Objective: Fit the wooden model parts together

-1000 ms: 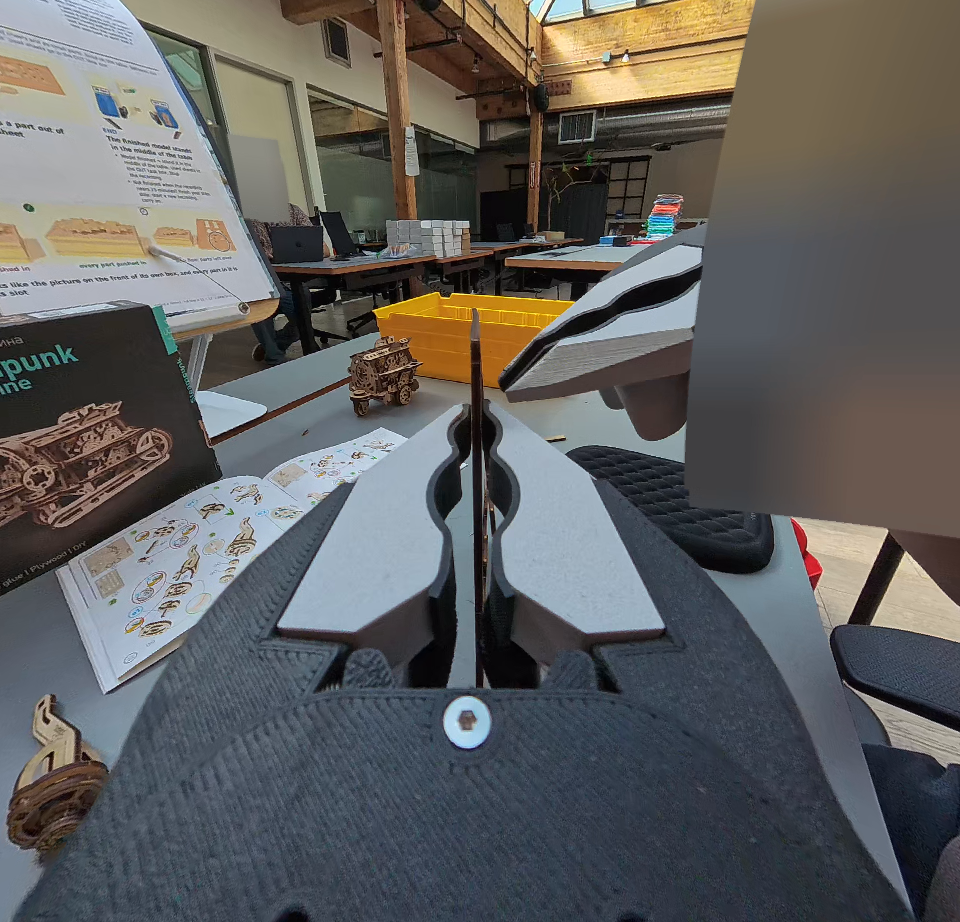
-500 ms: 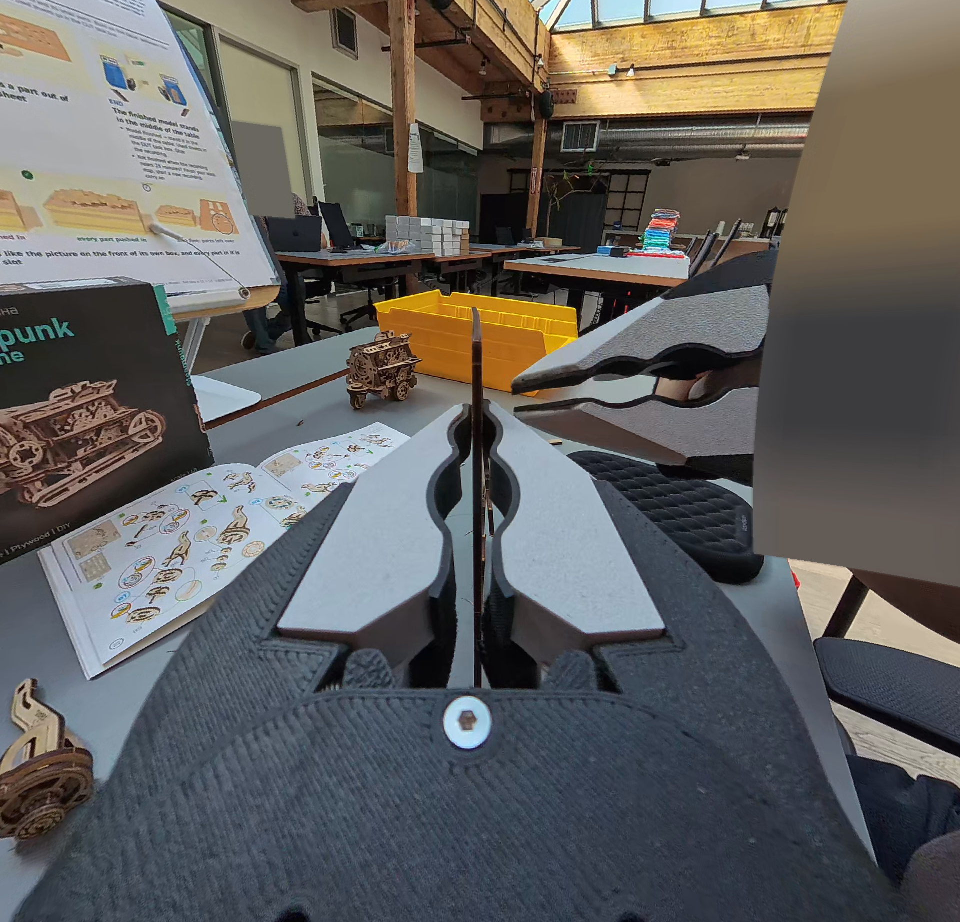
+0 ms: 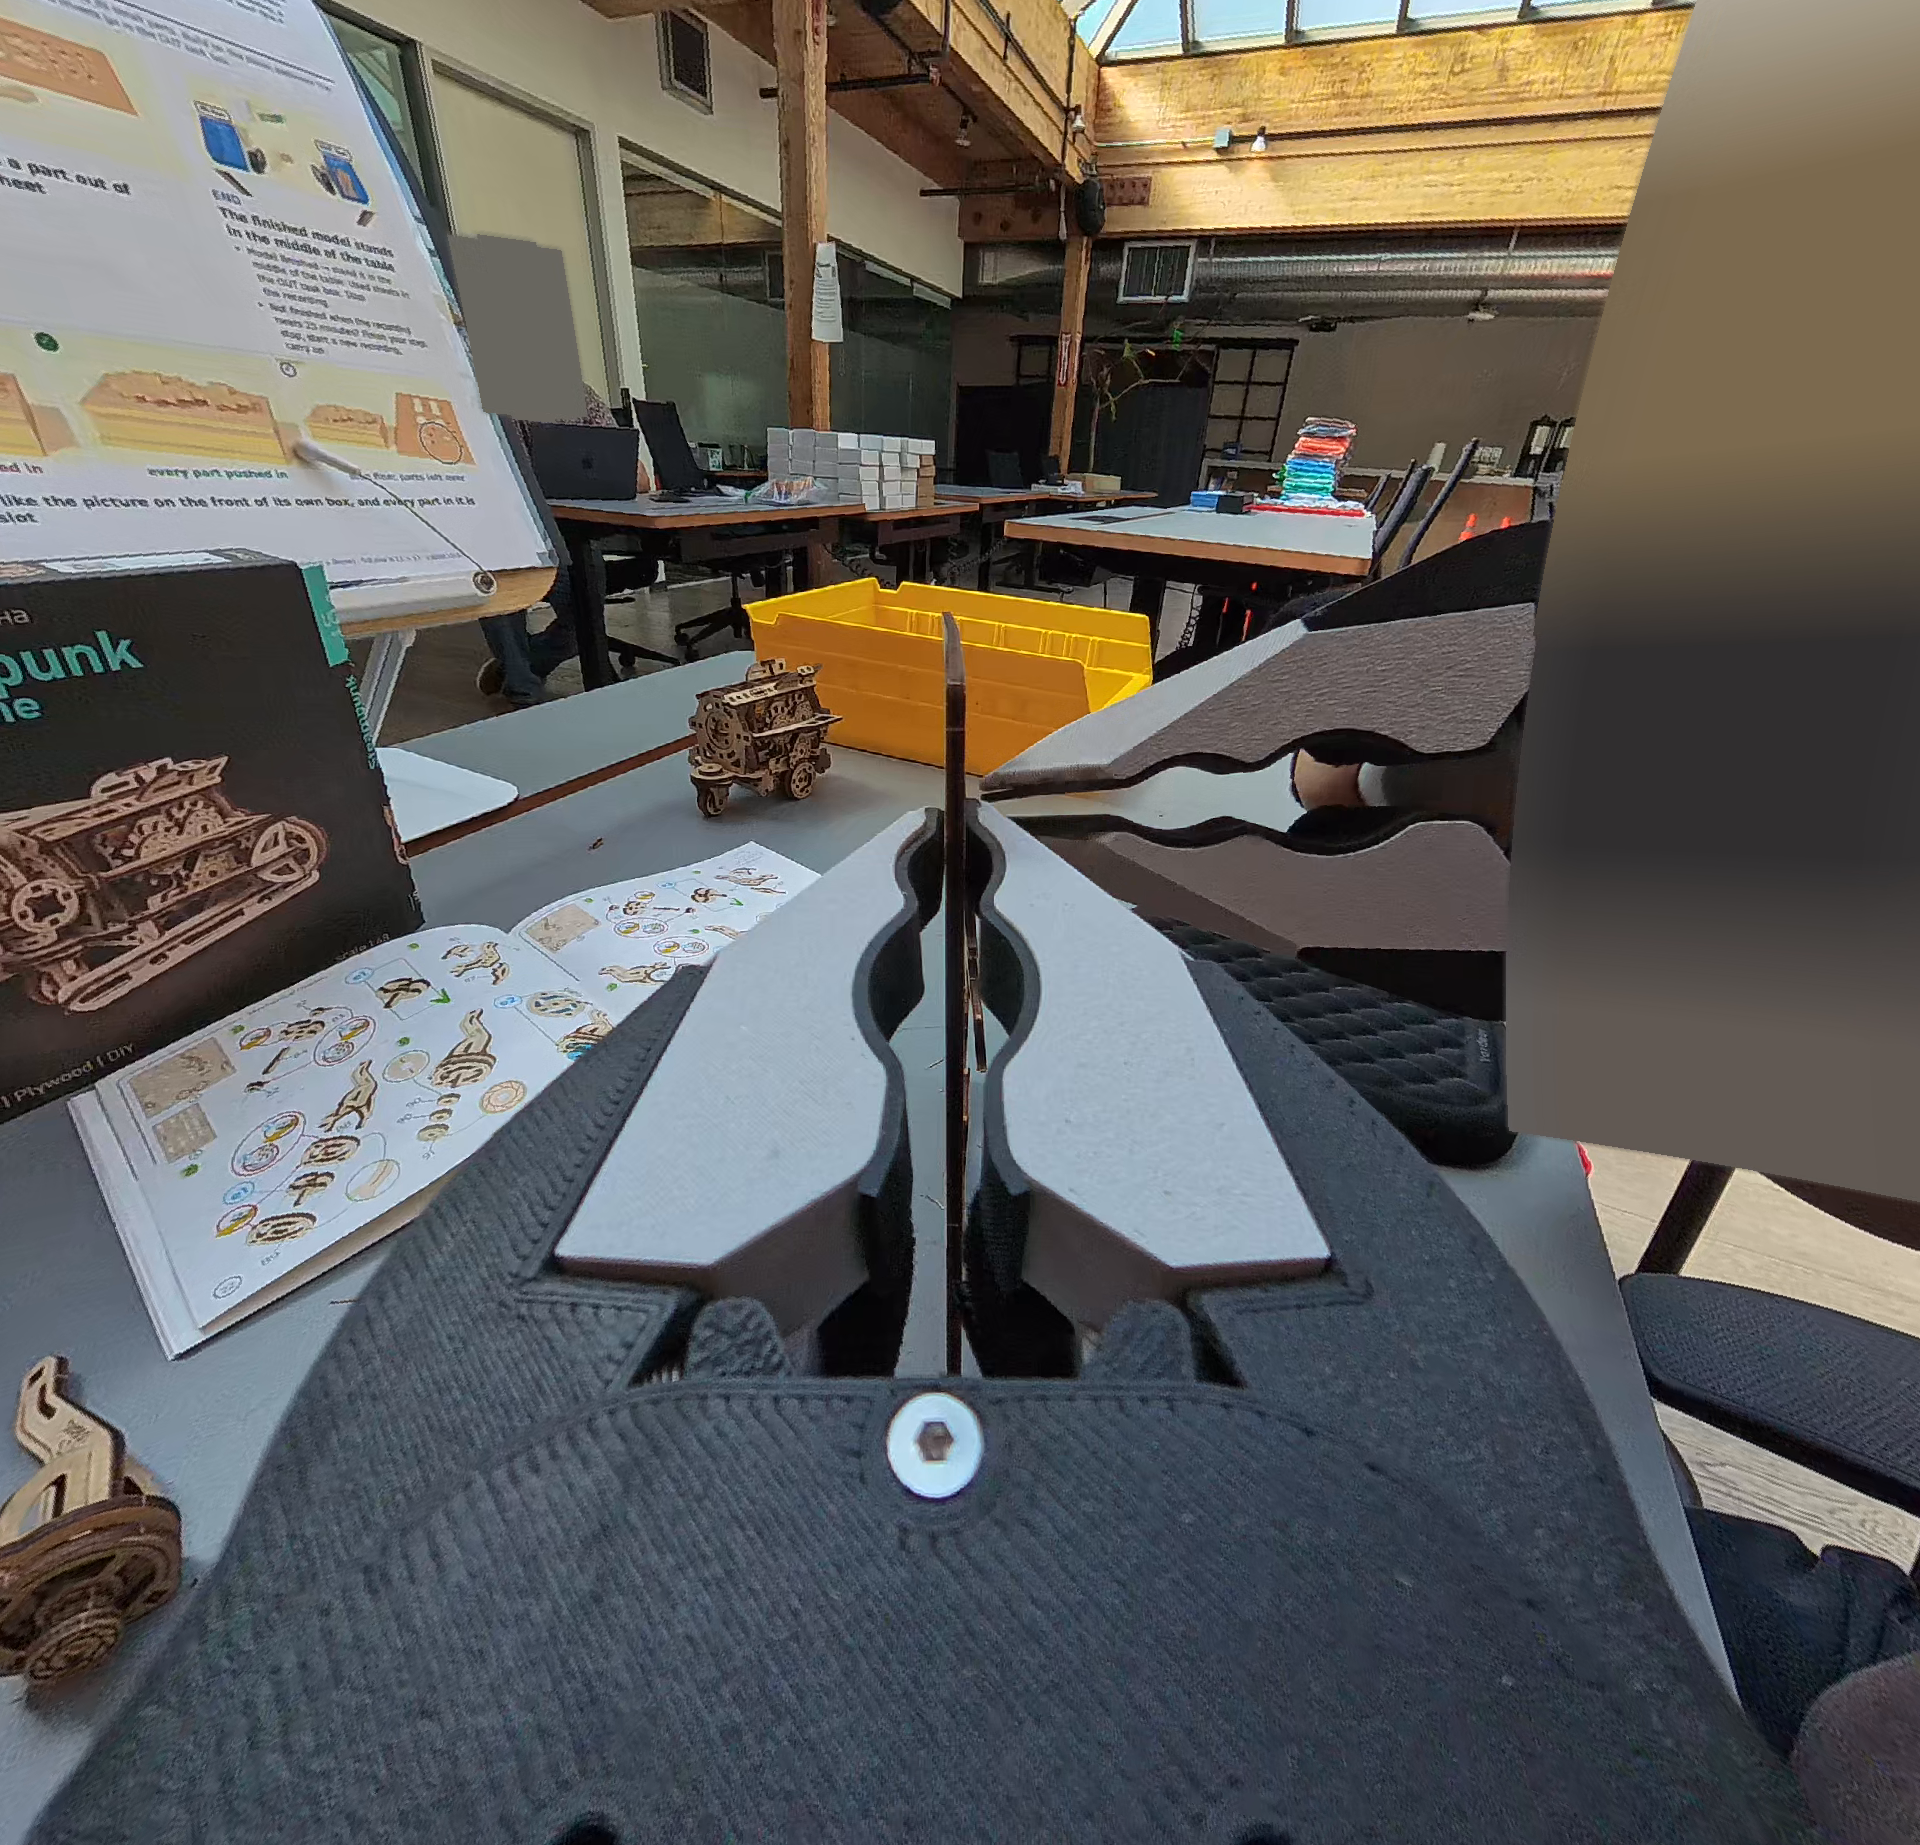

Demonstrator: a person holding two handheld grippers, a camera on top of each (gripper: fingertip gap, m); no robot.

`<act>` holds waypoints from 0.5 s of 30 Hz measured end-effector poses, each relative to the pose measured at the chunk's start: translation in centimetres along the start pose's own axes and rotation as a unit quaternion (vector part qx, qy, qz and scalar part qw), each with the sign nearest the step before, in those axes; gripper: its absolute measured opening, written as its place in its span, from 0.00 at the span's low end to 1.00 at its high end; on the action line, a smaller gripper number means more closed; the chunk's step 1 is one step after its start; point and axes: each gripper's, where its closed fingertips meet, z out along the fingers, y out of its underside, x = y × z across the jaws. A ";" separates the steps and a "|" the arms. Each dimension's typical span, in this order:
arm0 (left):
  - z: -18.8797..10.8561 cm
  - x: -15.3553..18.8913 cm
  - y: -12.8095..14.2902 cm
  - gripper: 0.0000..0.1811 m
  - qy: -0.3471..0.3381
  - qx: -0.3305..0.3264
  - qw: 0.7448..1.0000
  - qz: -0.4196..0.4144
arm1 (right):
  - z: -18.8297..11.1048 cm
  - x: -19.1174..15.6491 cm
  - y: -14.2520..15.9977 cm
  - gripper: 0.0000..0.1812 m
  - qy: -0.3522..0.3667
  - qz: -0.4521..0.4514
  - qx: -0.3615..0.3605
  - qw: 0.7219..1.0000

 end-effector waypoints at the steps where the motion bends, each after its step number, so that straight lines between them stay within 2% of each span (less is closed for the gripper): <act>1: 0.0 0.0 0.0 0.01 -0.002 -0.001 1.000 0.000 | 0.1 -0.1 0.1 0.02 -0.003 -0.001 -0.004 1.000; 15: 0.0 0.0 0.0 0.01 0.001 -0.001 1.000 -0.002 | 0.0 -0.1 0.3 0.04 -0.015 0.000 -0.009 1.000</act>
